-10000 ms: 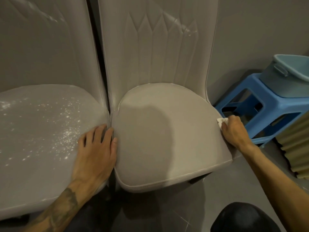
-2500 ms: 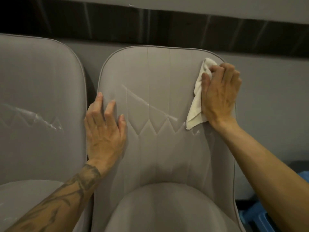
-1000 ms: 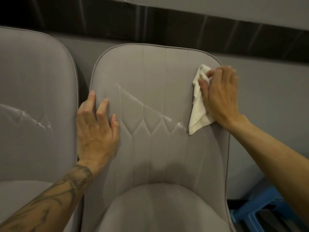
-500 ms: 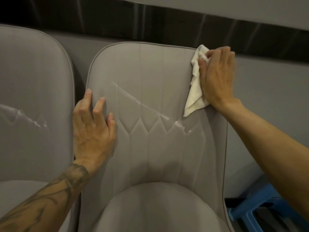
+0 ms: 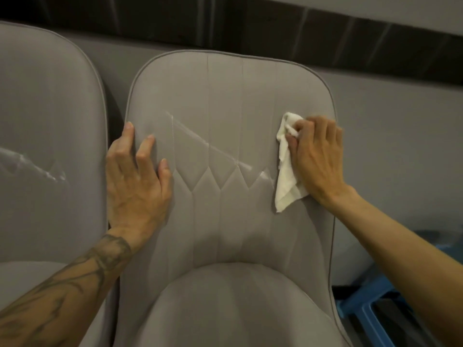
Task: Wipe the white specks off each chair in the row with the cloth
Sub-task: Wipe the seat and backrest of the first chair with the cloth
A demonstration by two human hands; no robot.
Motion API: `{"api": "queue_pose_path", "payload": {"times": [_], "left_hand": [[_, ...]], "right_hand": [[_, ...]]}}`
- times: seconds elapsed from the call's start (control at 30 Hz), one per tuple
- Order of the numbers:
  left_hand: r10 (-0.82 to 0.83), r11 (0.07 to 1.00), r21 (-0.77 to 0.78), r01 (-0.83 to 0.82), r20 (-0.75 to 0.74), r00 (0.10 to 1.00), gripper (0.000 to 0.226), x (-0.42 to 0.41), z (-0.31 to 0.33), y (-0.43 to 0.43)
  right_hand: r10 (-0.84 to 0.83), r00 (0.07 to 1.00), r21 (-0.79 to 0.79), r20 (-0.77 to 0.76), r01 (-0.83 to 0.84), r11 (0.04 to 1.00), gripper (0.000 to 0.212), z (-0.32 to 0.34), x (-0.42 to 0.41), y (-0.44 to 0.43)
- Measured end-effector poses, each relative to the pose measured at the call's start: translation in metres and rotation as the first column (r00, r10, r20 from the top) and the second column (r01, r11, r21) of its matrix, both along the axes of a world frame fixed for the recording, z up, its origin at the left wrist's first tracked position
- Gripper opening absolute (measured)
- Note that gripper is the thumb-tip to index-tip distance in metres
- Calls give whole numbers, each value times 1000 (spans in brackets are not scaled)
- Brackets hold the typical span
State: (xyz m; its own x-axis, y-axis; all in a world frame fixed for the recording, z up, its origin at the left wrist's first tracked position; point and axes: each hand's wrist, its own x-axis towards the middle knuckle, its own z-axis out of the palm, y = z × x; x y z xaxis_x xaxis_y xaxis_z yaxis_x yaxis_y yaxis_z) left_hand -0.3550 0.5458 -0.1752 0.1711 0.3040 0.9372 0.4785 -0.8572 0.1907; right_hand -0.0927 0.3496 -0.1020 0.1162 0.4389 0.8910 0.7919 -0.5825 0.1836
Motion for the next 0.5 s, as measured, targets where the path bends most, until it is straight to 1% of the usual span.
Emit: {"api": "queue_pose_path", "payload": {"times": [0.07,0.17,0.23,0.3,0.4,0.47,0.5], "left_hand": [[-3,1000,3,3,0,1000,46,0,-1,0],[-2,1000,-1,2,-6,1000,45,0,-2,0],[-5,1000,-12,5,-6,1000,46,-1,-1,0],[-6,1000,-14,6,-9,1000,46,-1,0,0],[3,1000,-5,-3,-4,1000,46,-1,-1,1],[-3,1000,3,3,-3,1000,45,0,-2,0],[-2,1000,6,2,-2,1000,45,0,-1,0]], "right_hand": [[0,999,-32,43,1,999,21,-33,-6,-7],[69,986,-225,152,-33,974,21,-87,-18,-28],[71,980,-295,183,-14,956,22,-88,-17,-30],[61,983,-239,171,-18,971,21,-63,-14,-22],[4,996,-76,94,3,997,18,-34,-10,-10],[-7,998,-62,67,11,998,18,-53,-13,-12],[12,997,-112,81,-3,994,19,-74,-16,-18]]}}
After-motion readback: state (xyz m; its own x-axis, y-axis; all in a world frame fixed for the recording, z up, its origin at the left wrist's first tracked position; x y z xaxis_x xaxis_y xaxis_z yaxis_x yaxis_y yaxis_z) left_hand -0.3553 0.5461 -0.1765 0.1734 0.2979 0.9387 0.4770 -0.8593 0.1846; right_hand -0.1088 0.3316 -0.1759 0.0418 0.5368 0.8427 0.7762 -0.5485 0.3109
